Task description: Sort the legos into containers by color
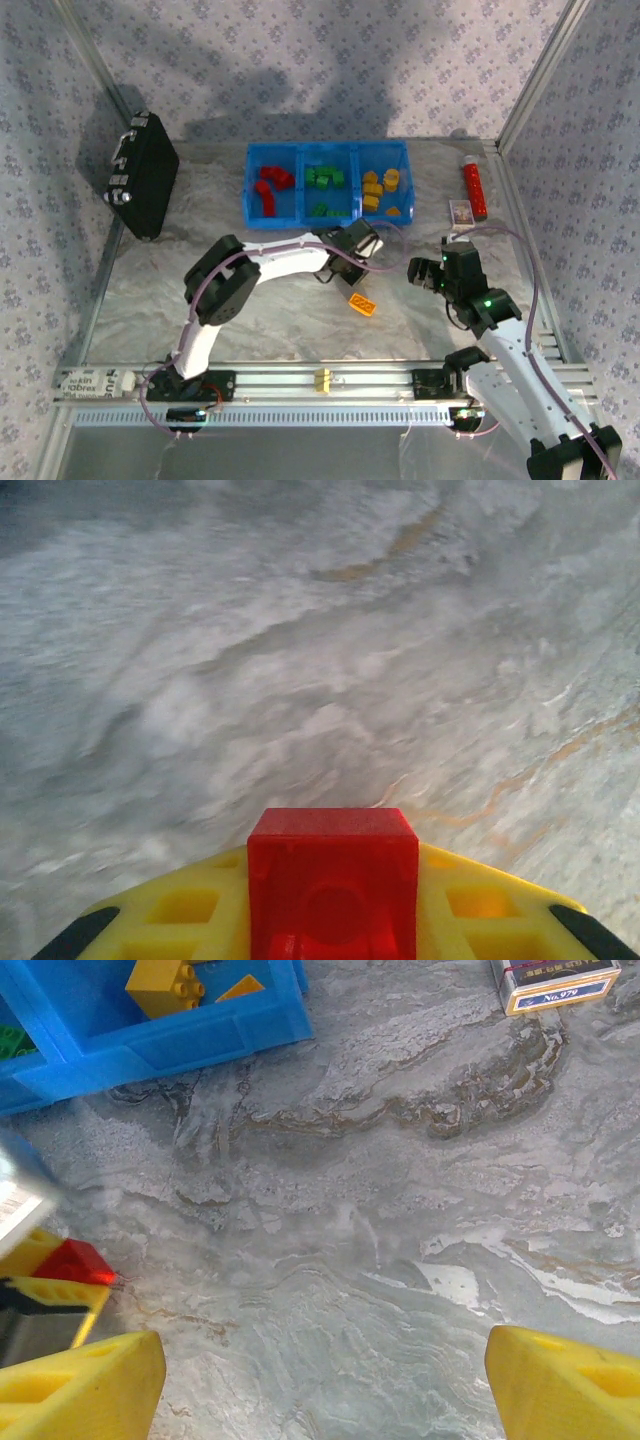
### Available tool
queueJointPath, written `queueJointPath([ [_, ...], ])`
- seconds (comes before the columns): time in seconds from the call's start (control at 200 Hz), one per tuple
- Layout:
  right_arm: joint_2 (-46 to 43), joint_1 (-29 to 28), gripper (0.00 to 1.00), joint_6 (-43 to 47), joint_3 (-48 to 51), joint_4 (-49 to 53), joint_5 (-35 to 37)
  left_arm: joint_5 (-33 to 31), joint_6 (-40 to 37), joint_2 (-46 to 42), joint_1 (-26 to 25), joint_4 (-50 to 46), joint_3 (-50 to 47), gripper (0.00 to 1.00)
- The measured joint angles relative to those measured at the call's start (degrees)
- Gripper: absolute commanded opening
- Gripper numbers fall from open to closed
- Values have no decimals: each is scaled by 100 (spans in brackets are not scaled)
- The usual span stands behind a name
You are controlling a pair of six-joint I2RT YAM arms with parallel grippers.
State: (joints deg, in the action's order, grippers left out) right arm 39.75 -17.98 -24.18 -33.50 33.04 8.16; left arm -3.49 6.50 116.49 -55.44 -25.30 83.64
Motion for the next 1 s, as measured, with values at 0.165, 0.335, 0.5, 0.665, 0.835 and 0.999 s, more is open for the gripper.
queueJointPath([
  [0.165,4,0,85,-26,87,-74,-50,125,61,-802,448,264,-444,29],
  [0.335,81,0,85,-50,107,-144,-149,240,127,-1547,1054,518,-765,29],
  [0.5,92,0,85,-72,114,-205,-197,260,149,-1864,1641,566,-855,28],
  [0.665,92,0,85,-92,151,-201,-219,297,212,-2039,2214,581,-1016,28],
  [0.835,92,0,85,-92,153,-203,-264,385,372,-2072,2758,584,-1110,28],
  [0.999,92,0,85,-92,153,-203,-306,413,542,-2059,3182,592,-1117,28],
])
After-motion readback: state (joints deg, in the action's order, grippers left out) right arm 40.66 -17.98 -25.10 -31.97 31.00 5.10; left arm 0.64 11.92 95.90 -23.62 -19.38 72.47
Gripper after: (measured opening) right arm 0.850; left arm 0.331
